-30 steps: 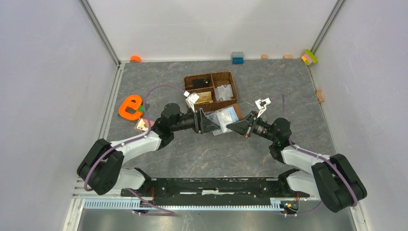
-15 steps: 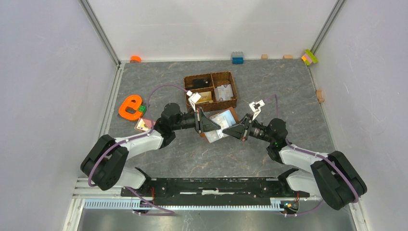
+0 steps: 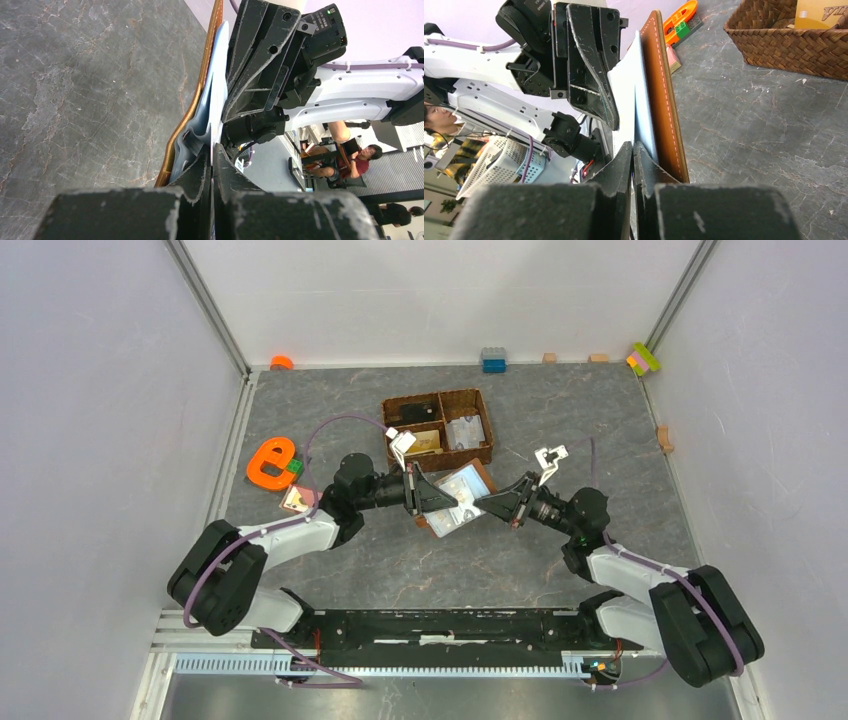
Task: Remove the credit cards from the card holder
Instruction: Remove the credit card from the card holder.
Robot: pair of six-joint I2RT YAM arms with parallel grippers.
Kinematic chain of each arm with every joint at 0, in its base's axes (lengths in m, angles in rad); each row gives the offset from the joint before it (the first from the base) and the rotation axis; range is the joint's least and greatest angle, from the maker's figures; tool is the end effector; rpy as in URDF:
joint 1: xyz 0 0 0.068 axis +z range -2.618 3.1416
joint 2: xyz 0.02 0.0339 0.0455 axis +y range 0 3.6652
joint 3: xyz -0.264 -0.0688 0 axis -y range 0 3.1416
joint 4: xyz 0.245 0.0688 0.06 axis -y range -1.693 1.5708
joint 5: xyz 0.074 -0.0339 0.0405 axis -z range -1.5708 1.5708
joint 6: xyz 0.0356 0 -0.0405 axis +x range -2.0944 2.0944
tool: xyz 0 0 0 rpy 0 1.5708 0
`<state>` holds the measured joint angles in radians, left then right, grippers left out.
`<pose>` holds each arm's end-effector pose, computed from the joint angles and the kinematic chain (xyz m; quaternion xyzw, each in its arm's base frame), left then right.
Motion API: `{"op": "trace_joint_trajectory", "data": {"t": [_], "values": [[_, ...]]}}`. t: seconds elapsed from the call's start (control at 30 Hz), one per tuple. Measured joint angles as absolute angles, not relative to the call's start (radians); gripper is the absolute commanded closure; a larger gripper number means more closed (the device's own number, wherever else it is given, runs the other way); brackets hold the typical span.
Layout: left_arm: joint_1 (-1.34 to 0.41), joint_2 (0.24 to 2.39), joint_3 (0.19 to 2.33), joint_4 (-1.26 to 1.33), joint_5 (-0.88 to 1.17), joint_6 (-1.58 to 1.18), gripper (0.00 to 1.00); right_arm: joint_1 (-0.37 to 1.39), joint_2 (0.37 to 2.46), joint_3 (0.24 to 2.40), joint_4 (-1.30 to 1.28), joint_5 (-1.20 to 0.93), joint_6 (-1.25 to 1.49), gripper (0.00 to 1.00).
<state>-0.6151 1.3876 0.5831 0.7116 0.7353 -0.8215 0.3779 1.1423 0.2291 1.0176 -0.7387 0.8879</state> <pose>0.2190 -0.1840 0.2289 0.1697 0.7111 -0.6137 0.2984 0.1838 0.0988 0.2069 -0.1021 0.6716 0.6047 0.4158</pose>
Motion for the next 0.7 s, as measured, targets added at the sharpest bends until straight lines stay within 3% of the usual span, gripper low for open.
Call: {"op": "trace_joint_trajectory", "data": {"t": [0.1,0.47,0.7], "values": [[-0.612,1.388,0.583,0.711,0.735,-0.822,0.98,0.363,1.151,0.219,1.053,-0.741,0.913,1.00],[-0.594,1.394,0.583,0.691,0.734,-0.822,0.98,0.294,1.154,0.180,1.102,-0.738,0.965,1.00],[-0.568,1.409,0.583,0.655,0.706,-0.826,0.98,0.279,1.168,0.185,0.898,-0.641,0.876,0.99]]}}
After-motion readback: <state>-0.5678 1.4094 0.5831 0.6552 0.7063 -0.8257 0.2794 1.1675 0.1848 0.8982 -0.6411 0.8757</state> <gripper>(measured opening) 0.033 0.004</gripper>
